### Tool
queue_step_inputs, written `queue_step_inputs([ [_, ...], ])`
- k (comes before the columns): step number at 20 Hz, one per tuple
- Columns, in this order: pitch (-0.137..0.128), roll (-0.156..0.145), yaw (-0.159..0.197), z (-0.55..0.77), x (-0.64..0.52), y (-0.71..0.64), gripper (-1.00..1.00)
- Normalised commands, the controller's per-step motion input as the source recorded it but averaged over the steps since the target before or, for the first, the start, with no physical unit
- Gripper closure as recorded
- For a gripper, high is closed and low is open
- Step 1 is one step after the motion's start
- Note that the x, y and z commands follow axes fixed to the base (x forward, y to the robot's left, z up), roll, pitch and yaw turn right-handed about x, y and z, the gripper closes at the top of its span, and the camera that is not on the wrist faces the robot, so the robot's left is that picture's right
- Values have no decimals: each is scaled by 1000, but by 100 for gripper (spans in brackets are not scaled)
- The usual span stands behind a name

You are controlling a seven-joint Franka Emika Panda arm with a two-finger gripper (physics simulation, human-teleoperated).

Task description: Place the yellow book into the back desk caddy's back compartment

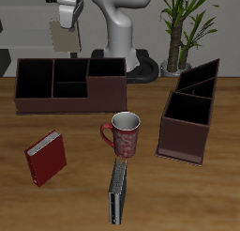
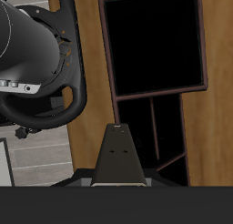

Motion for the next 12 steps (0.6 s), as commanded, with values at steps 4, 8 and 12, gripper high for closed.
queue_step_inputs([
  [4, -5, -32, -9, 84, -55, -154, 100],
  [8, -17, -53, -18, 92, -58, -247, 100],
  [12, -20, -45, -21, 45, -66, -183, 100],
])
